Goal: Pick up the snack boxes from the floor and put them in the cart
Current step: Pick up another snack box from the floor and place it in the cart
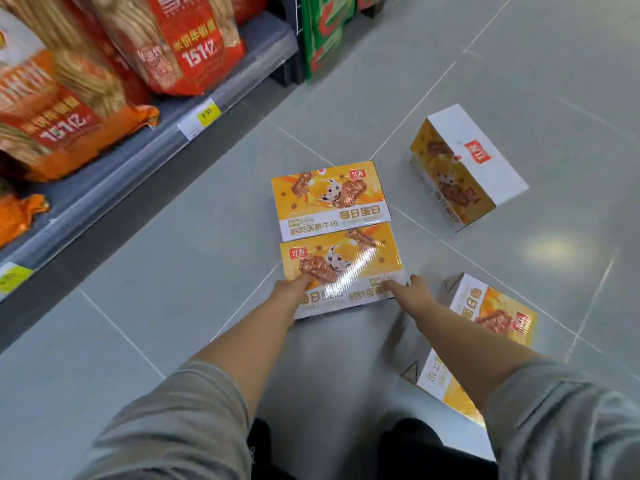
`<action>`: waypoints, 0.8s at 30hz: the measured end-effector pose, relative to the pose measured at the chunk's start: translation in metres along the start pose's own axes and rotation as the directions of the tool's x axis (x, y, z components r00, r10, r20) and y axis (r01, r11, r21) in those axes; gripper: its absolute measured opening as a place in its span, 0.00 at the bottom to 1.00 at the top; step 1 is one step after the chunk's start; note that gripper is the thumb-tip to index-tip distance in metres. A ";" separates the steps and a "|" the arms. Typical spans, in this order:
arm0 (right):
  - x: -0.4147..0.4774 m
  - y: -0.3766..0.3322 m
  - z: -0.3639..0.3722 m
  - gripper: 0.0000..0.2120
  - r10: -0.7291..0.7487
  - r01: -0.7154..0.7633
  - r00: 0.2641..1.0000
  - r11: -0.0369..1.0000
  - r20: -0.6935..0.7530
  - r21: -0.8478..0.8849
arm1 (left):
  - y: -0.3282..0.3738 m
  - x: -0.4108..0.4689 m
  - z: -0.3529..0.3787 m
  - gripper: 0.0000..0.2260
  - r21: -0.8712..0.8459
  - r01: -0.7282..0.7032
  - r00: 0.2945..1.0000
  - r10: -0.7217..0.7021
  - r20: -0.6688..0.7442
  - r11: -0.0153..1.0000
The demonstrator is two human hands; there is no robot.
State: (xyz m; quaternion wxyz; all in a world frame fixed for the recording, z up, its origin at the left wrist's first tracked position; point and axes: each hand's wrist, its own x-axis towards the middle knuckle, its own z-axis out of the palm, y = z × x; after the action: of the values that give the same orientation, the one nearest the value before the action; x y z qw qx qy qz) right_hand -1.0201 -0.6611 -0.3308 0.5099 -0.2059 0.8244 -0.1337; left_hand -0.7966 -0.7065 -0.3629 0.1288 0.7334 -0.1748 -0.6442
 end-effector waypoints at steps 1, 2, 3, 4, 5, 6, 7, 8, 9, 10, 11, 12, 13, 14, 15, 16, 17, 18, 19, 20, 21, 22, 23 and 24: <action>0.001 0.000 0.002 0.36 0.011 -0.011 1.000 1.000 0.009 0.015 | -0.005 0.013 0.000 0.41 0.014 0.005 1.000 -0.005 -0.007 1.000; 0.004 0.000 0.006 0.38 0.027 -0.028 0.999 0.999 0.017 0.026 | -0.008 0.016 0.001 0.43 0.008 0.010 1.000 -0.009 -0.026 1.000; 0.003 -0.002 0.010 0.42 0.054 -0.054 0.998 0.998 0.015 0.015 | -0.012 0.024 -0.001 0.44 0.006 0.007 0.999 -0.007 -0.043 1.000; 0.001 -0.004 0.013 0.44 0.077 -0.077 0.997 0.997 -0.008 -0.015 | -0.015 0.029 -0.003 0.43 -0.004 -0.002 0.998 0.002 -0.069 1.000; -0.003 -0.008 0.017 0.44 0.086 -0.088 0.995 0.995 -0.042 -0.041 | -0.011 0.019 -0.007 0.43 0.001 -0.008 0.996 0.008 -0.085 1.000; -0.007 -0.011 0.020 0.44 0.088 -0.093 0.993 0.994 -0.078 -0.063 | -0.006 0.005 -0.011 0.43 -0.009 -0.010 0.992 0.009 -0.125 1.000; -0.014 -0.018 0.022 0.44 0.083 -0.090 0.992 0.992 -0.091 -0.083 | 0.001 -0.007 -0.018 0.43 -0.015 -0.009 0.988 0.006 -0.157 1.000; -0.024 -0.025 0.023 0.44 0.086 -0.094 0.993 0.991 -0.079 -0.100 | 0.011 -0.029 -0.025 0.42 -0.036 0.007 0.982 -0.013 -0.187 0.999; -0.032 -0.031 0.023 0.44 0.091 -0.097 0.994 0.990 -0.058 -0.103 | 0.017 -0.041 -0.030 0.40 -0.049 0.017 0.980 -0.027 -0.197 0.999; -0.043 -0.039 0.022 0.44 0.086 -0.089 0.996 0.989 -0.036 -0.115 | 0.027 -0.063 -0.037 0.39 -0.072 0.028 0.973 -0.043 -0.226 0.997; -0.059 -0.053 0.020 0.43 0.077 -0.078 0.997 0.990 -0.019 -0.119 | 0.041 -0.089 -0.045 0.40 -0.086 0.031 0.967 -0.052 -0.248 0.996; -0.072 -0.065 0.018 0.43 0.064 -0.065 0.998 0.991 -0.009 -0.120 | 0.052 -0.110 -0.052 0.40 -0.089 0.026 0.961 -0.049 -0.272 0.996; -0.089 -0.081 0.015 0.43 0.043 -0.044 0.999 0.993 -0.009 -0.108 | 0.062 -0.130 -0.061 0.38 -0.085 -0.006 0.956 -0.019 -0.293 0.996; -0.107 -0.099 0.011 0.43 0.010 -0.011 1.000 0.994 -0.009 -0.112 | 0.074 -0.153 -0.071 0.36 -0.076 -0.032 0.948 0.007 -0.319 0.997; -0.121 -0.116 0.007 0.44 -0.028 0.027 1.000 0.994 -0.012 -0.109 | 0.083 -0.169 -0.079 0.34 -0.079 -0.064 0.938 0.033 -0.345 0.995; -0.141 -0.139 0.001 0.44 -0.075 0.074 0.997 0.990 -0.008 -0.121 | 0.095 -0.190 -0.090 0.32 -0.099 -0.081 0.929 0.039 -0.368 0.992; -0.153 -0.153 -0.002 0.45 -0.117 0.115 0.993 0.985 -0.010 -0.125 | 0.102 -0.203 -0.096 0.32 -0.123 -0.112 0.921 0.056 -0.385 0.986; -0.172 -0.177 -0.007 0.45 -0.184 0.182 0.983 0.973 -0.002 -0.140 | 0.117 -0.227 -0.111 0.32 -0.153 -0.138 0.913 0.066 -0.402 0.979; -0.190 -0.194 -0.010 0.46 -0.232 0.229 0.973 0.962 0.000 -0.147 | 0.126 -0.244 -0.123 0.33 -0.184 -0.176 0.907 0.086 -0.413 0.967; -0.210 -0.214 -0.014 0.45 -0.277 0.277 0.961 0.948 0.019 -0.155 | 0.137 -0.268 -0.136 0.35 -0.218 -0.203 0.901 0.096 -0.422 0.955; -0.227 -0.229 -0.017 0.44 -0.317 0.316 0.948 0.933 0.022 -0.170 | 0.143 -0.282 -0.149 0.37 -0.236 -0.231 0.890 0.108 -0.442 0.944; -0.255 -0.250 -0.020 0.44 -0.365 0.365 0.930 0.911 0.038 -0.190 | 0.151 -0.304 -0.168 0.38 -0.246 -0.251 0.878 0.113 -0.465 0.936; -0.272 -0.260 -0.023 0.44 -0.368 0.368 0.929 0.910 0.037 -0.192 | 0.151 -0.305 -0.178 0.38 -0.238 -0.278 0.858 0.129 -0.497 0.931; -0.299 -0.275 -0.026 0.43 -0.410 0.412 0.911 0.894 0.045 -0.178 | 0.156 -0.324 -0.190 0.37 -0.224 -0.317 0.830 0.156 -0.536 0.921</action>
State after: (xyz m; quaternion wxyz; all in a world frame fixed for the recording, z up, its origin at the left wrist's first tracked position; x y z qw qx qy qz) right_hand -0.8695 -0.7607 0.0347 0.4515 -0.4218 0.7696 -0.1613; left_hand -0.6578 -0.7175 0.0196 0.3610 0.8203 -0.1240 -0.4258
